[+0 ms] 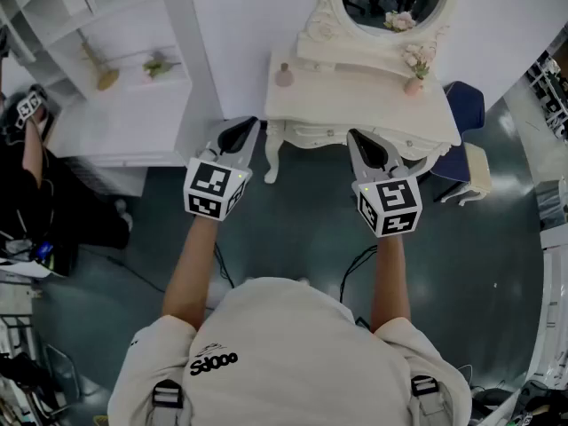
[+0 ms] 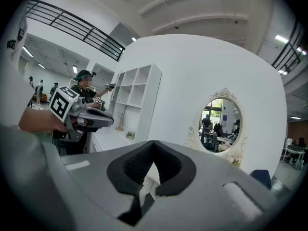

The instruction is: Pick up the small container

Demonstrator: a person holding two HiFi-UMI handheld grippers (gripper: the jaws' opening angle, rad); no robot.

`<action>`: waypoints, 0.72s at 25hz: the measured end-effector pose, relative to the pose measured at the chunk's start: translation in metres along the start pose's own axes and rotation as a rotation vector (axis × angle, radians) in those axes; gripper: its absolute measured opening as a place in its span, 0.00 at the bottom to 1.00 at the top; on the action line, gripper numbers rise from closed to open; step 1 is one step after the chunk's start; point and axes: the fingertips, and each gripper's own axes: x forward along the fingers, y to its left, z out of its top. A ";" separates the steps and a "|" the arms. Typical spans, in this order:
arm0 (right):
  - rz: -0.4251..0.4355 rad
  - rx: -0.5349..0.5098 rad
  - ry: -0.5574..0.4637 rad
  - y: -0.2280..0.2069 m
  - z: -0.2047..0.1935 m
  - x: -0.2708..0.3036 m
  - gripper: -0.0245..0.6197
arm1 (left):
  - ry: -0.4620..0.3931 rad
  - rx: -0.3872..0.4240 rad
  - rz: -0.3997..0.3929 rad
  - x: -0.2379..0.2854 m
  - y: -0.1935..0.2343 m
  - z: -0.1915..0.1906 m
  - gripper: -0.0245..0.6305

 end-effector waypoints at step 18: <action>0.066 0.069 0.050 -0.053 -0.057 -0.004 0.04 | 0.071 -0.033 0.017 0.052 -0.043 -0.029 0.07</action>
